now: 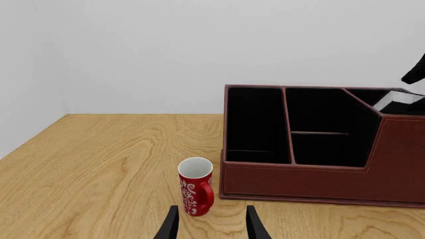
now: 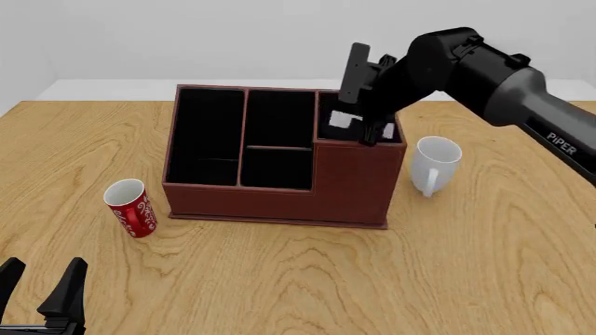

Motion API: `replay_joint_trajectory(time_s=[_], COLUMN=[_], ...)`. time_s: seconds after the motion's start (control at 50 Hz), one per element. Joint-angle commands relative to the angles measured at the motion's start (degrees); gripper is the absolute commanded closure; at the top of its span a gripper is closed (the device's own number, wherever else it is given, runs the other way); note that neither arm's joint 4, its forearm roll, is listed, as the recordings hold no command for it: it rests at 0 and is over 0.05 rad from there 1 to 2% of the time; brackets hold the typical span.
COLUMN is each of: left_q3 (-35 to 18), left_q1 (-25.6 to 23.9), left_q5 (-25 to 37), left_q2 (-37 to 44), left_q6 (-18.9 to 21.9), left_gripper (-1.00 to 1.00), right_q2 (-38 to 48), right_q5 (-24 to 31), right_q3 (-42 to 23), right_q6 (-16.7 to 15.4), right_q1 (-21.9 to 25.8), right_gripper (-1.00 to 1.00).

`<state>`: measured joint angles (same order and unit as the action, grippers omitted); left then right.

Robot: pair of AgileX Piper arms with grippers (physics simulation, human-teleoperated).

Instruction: Pick up the book and place it in the right compartment of the caddy.

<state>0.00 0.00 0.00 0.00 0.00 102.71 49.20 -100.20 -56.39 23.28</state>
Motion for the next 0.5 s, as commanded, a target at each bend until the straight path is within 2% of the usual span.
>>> replay_joint_trajectory(time_s=[0.02, 0.22, 0.28, 0.32, 0.4, 0.44, 0.5], left_q3=[0.0, 0.0, 0.0, 0.0, 0.0, 0.0, 0.0], left_q1=[0.0, 0.0, 0.0, 0.0, 0.0, 0.0, 0.0], left_q5=[0.0, 0.0, 0.0, 0.0, 0.0, 0.0, 0.0], left_q2=[0.0, 0.0, 0.0, 0.0, 0.0, 0.0, 0.0], left_q6=[0.0, 0.0, 0.0, 0.0, 0.0, 0.0, 0.0], left_gripper=[-1.00, -1.00, -1.00, -1.00, -1.00, -1.00, -1.00], right_q2=[0.9, -2.1, -4.9, -6.6, -13.1, -14.8, -17.7], right_q5=[-0.7, -2.5, -5.0, -5.6, -8.5, -10.5, -13.3], right_q3=[-1.1, 1.8, 5.6, 7.0, 14.1, 17.6, 21.4], right_q6=[0.4, 0.0, -1.3, -0.9, 0.0, -1.2, -0.6], right_q1=[-1.1, -0.4, -0.6, 0.3, 2.8, 2.5, 2.4], right_gripper=[-1.00, -1.00, -1.00, -1.00, -1.00, -1.00, -1.00])
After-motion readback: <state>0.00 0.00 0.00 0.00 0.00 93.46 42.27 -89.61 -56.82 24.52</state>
